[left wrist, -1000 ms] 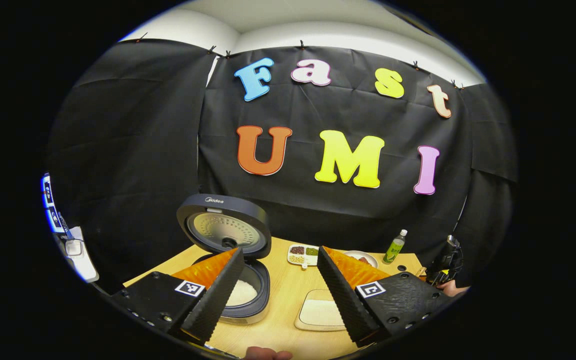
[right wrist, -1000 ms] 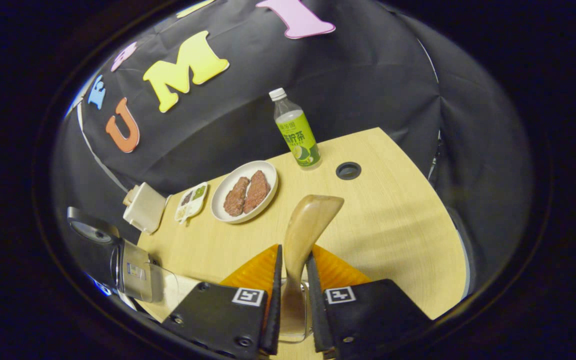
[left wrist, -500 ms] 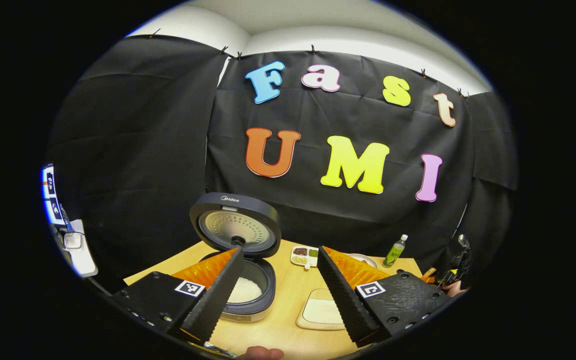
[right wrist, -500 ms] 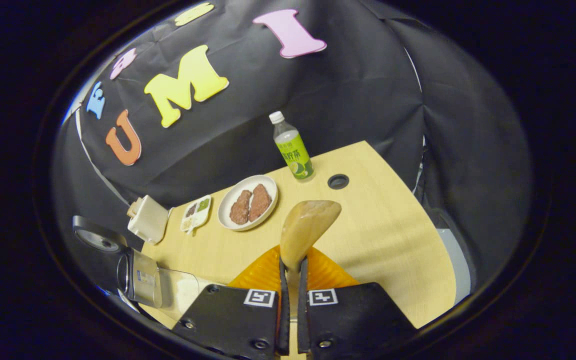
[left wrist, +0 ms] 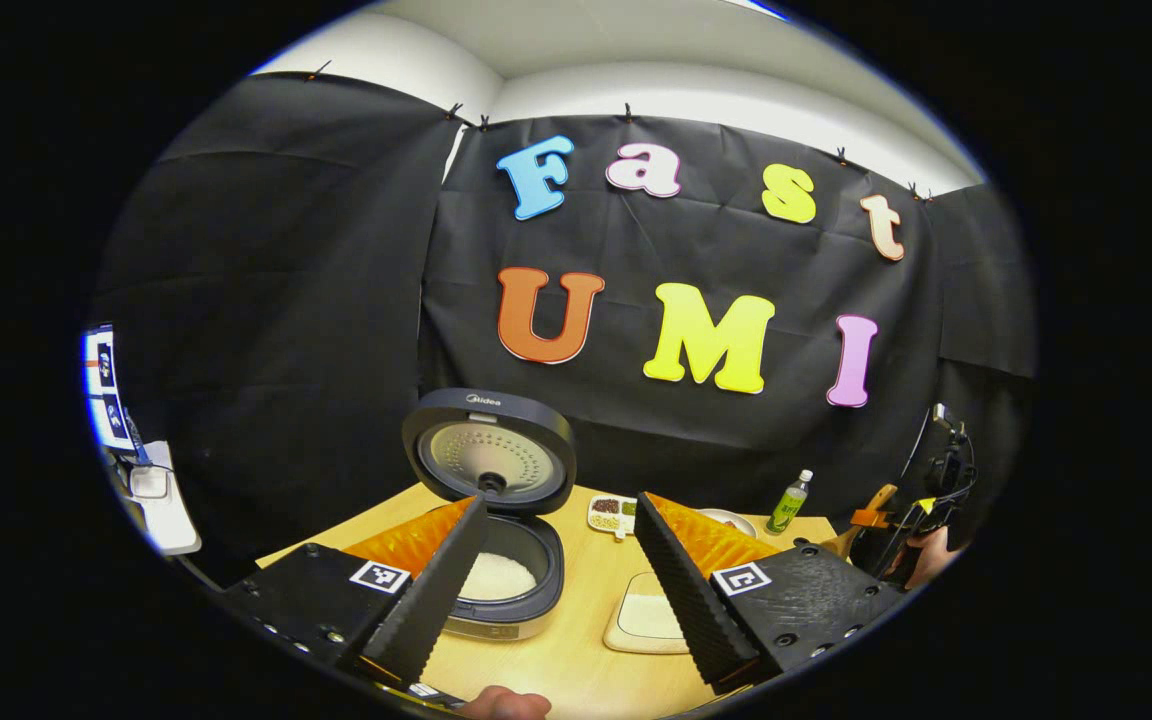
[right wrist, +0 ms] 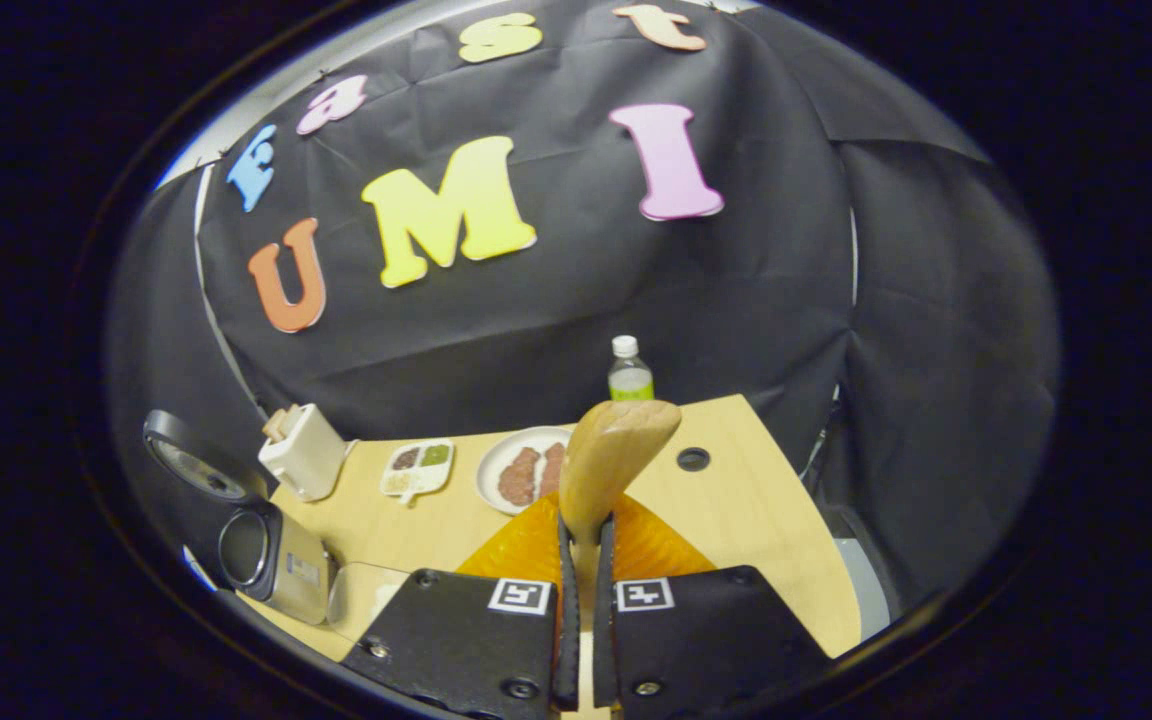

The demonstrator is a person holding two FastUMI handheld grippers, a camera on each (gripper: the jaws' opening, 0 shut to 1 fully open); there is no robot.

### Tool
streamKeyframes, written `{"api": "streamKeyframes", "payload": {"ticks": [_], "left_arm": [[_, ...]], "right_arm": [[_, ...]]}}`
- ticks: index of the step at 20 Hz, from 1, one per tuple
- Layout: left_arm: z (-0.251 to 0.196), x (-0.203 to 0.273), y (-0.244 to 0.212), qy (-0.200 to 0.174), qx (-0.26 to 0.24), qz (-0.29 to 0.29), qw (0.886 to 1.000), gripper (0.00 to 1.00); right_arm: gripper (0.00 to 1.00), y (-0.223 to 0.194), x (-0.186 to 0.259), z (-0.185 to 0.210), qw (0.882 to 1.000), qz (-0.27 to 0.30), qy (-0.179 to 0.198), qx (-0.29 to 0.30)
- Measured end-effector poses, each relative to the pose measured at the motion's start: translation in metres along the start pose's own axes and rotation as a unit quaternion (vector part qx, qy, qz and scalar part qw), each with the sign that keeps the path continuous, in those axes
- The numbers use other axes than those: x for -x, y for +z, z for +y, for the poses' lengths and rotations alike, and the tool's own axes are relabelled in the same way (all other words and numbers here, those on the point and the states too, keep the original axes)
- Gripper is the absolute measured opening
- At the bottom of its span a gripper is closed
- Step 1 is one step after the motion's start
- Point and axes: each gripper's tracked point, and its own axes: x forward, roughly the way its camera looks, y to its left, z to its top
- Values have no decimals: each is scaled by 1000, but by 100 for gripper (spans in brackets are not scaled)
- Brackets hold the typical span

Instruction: Close the left gripper, press the button to open the rice cooker; take a wooden spoon from the chopstick holder with the right hand, scoop a spoonful of rice and pour it into the rice cooker, then put the wooden spoon back into the chopstick holder.

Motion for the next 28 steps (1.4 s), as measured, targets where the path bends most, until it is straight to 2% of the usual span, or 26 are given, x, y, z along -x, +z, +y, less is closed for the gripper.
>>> {"api": "streamKeyframes", "payload": {"ticks": [4,9,13,19,22,23,24,28], "left_arm": [[22,10,6,12,-8,-19,1000,95],[49,22,-2,24,-35,-21,999,95],[65,27,4,29,-36,-27,999,95],[90,32,-1,46,-38,-15,998,95],[97,32,1,53,-41,-17,998,95],[100,33,0,57,-44,-17,997,95],[103,34,1,62,-47,-16,997,95],[118,40,-3,82,-46,-9,995,95]], "right_arm": [[11,-19,5,79,999,14,49,1],[11,-80,-2,138,996,59,59,30],[11,-124,-21,144,994,85,24,64],[10,-146,-48,137,987,72,-42,139],[11,-150,-58,135,978,63,-58,191],[15,-153,-63,132,976,63,-65,200],[10,-153,-67,132,974,59,-69,207],[11,-159,-80,149,972,53,-63,219]]}}
